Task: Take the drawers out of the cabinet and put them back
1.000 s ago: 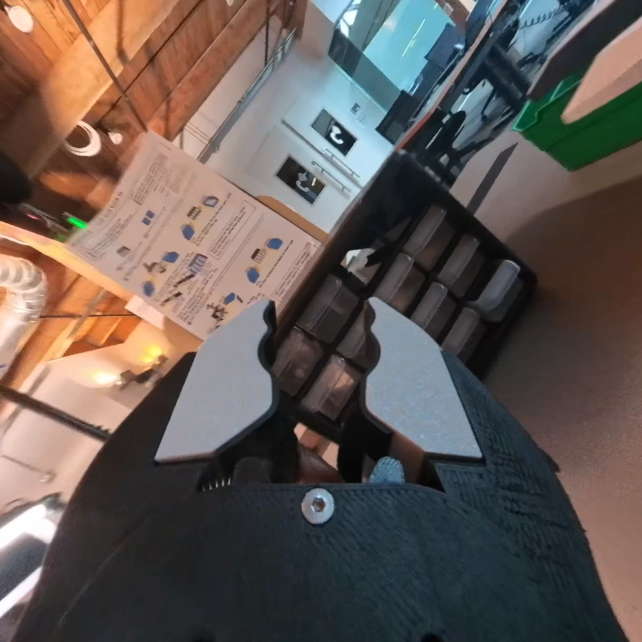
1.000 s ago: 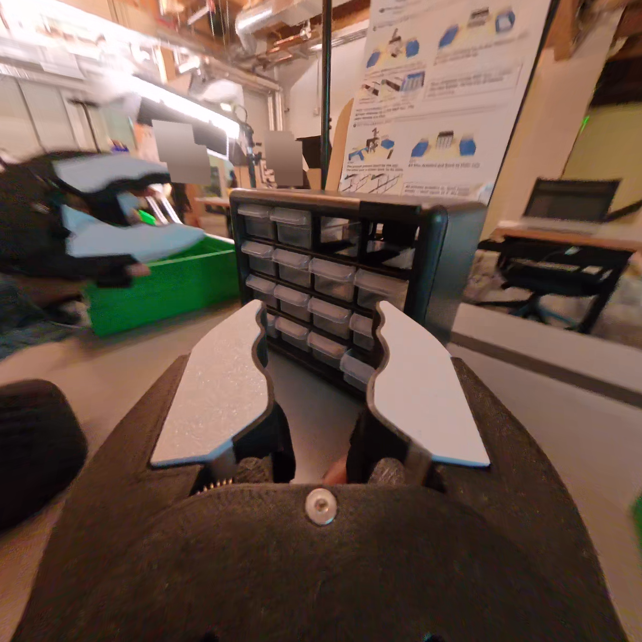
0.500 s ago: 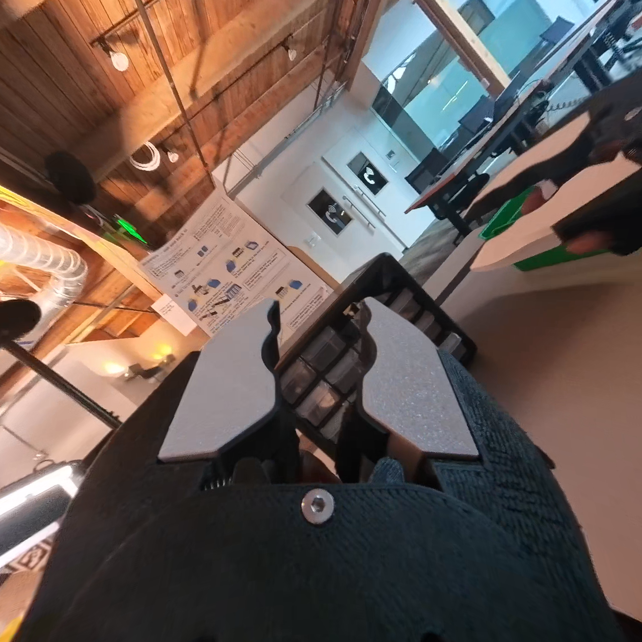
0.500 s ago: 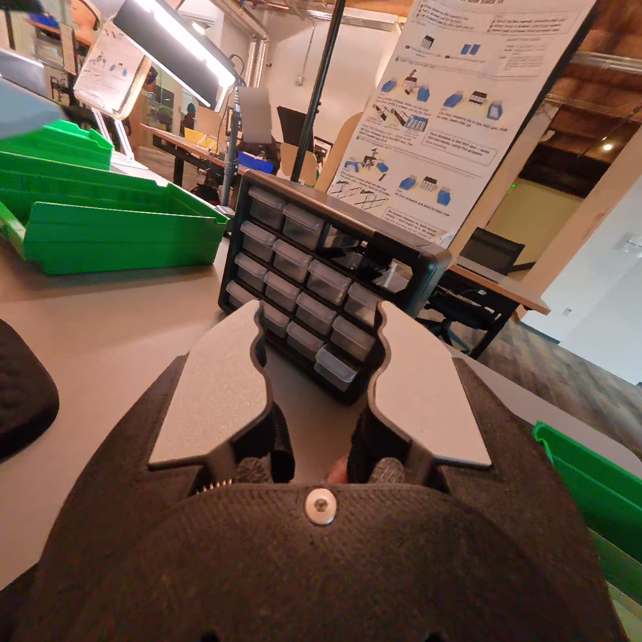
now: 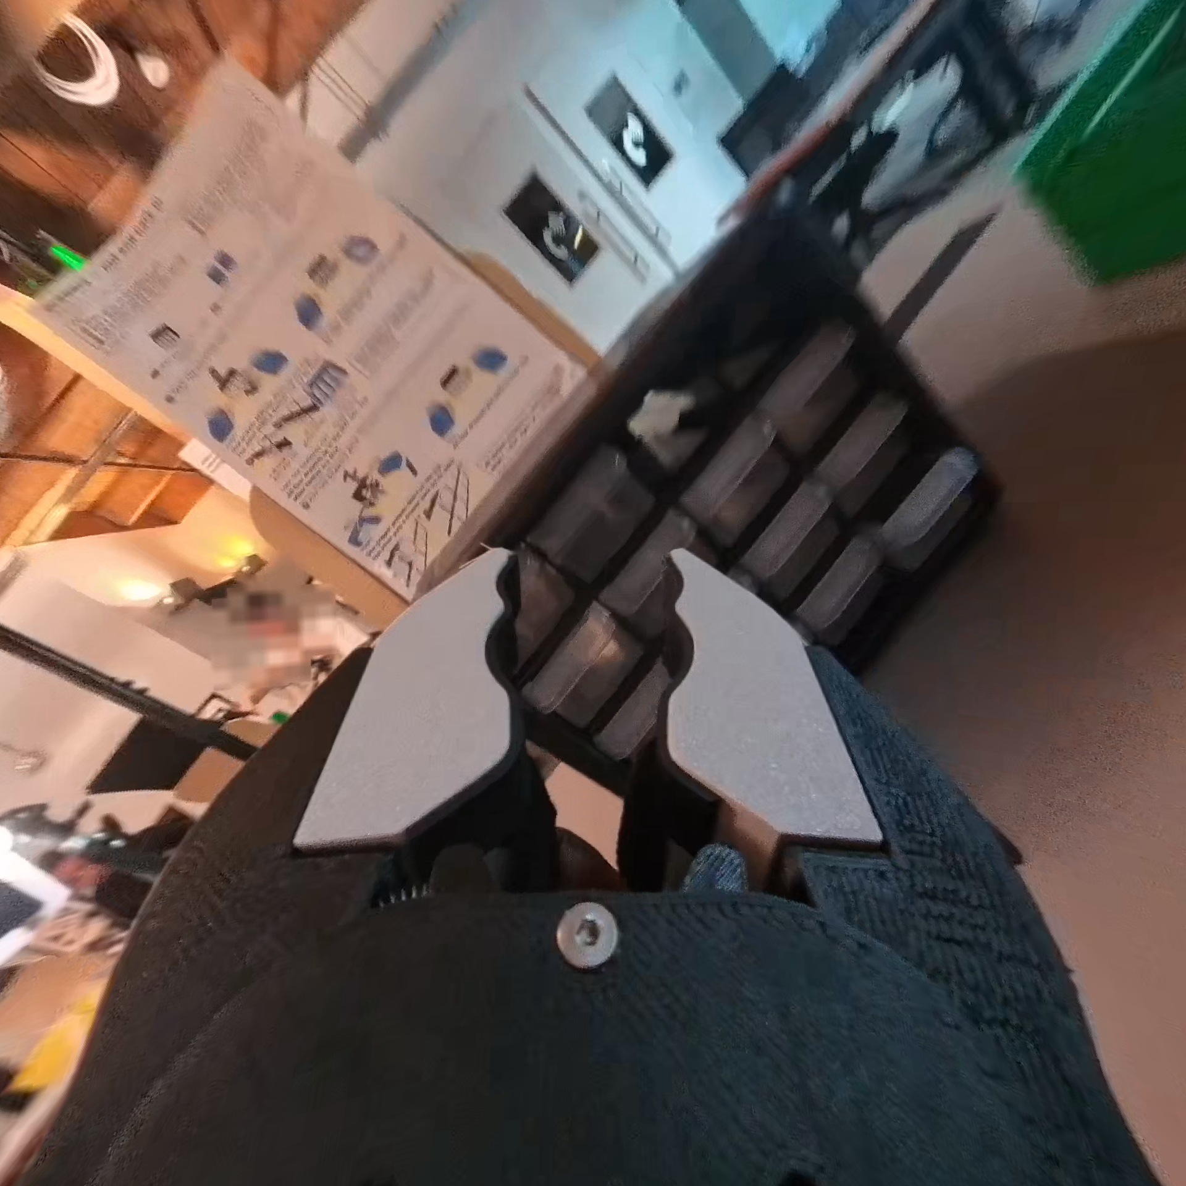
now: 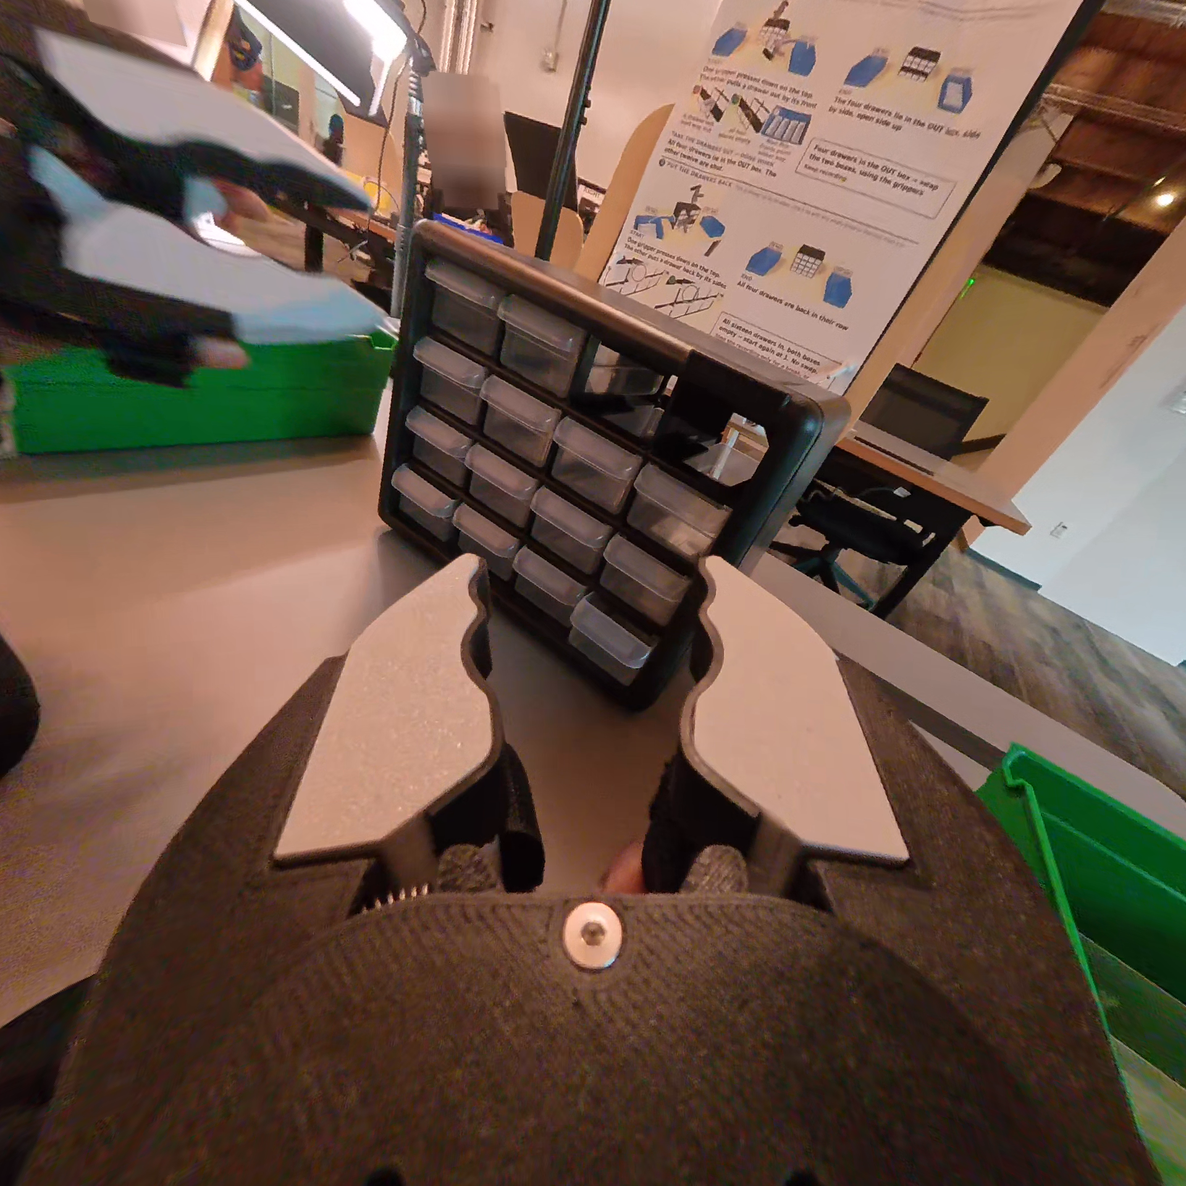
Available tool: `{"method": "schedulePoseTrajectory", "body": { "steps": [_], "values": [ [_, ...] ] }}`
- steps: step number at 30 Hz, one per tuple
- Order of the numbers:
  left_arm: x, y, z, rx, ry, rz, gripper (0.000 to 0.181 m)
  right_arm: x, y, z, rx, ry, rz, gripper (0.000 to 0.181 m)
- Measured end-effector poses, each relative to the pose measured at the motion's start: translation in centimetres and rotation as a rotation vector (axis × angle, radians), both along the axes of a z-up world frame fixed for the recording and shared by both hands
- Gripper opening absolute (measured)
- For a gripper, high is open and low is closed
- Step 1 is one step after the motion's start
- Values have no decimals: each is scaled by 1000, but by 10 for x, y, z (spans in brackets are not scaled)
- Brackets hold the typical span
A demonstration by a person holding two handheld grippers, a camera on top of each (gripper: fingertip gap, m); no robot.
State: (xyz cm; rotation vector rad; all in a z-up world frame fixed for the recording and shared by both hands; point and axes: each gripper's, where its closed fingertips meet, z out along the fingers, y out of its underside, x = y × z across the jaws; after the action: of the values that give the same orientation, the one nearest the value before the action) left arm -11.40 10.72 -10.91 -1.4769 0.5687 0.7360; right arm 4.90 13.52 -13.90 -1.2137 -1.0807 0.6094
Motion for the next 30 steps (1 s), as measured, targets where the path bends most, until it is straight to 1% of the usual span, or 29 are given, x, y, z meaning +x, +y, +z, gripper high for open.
{"method": "schedulePoseTrajectory", "body": {
  "steps": [2,4,9,14,16,18,19,20,25,30],
  "values": [
    [-14,18,-10,-8,112,35,40,-3,4,-3,-12,-4,2,60],
    [-13,28,-9,8,217,40,38,-4,8,-8,-29,-1,1,60],
    [-20,55,-8,-13,376,66,28,-10,14,-20,-76,0,12,59],
    [-20,68,-4,7,540,86,19,-10,14,-20,-80,8,14,59],
    [-24,72,-7,-19,640,127,14,-11,14,-22,-85,6,19,59],
    [-25,74,-6,3,712,149,14,-11,13,-23,-81,-1,20,59],
    [-25,74,-5,19,717,155,13,-11,13,-24,-80,-3,20,58],
    [-25,73,-3,37,724,163,6,-12,13,-24,-82,-4,21,58],
    [-17,60,-1,60,732,147,5,-13,14,-29,-91,-16,22,58],
    [-8,35,-1,90,665,113,5,-19,6,-33,-74,-47,61,58]
  ]
}}
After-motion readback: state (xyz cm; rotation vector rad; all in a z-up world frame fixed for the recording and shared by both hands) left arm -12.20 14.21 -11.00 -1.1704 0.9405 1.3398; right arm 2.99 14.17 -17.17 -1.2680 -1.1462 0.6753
